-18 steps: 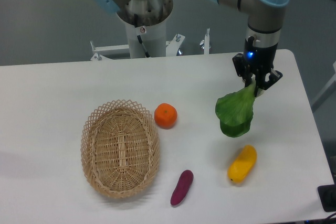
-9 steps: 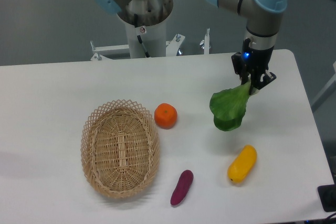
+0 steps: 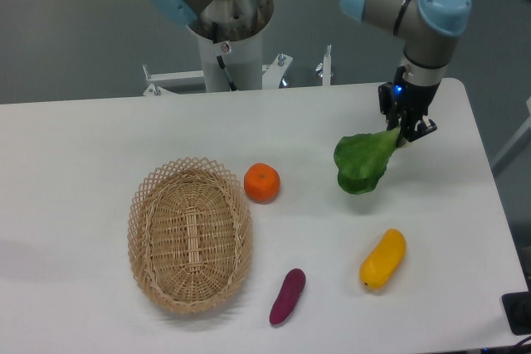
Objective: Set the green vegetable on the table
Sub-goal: 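Open the gripper to release the bok choy and lift away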
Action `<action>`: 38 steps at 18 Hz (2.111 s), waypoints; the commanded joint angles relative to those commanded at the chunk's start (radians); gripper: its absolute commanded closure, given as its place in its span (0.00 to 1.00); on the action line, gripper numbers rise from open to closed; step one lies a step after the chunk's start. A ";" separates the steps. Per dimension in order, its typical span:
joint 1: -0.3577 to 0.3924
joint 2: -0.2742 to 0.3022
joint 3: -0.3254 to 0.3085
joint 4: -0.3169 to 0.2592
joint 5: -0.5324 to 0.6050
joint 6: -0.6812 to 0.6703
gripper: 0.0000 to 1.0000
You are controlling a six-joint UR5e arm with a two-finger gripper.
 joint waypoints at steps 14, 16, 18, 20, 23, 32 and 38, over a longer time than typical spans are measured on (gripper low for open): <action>0.002 -0.017 -0.015 0.052 -0.006 -0.012 0.00; 0.002 -0.008 -0.011 0.055 -0.006 -0.015 0.00; -0.002 -0.002 0.020 0.051 -0.006 -0.021 0.00; -0.017 0.000 0.063 0.046 0.000 -0.034 0.00; -0.035 0.024 0.123 0.020 -0.003 -0.093 0.00; -0.107 0.037 0.310 -0.069 0.002 -0.382 0.00; -0.153 0.006 0.351 -0.061 0.002 -0.485 0.00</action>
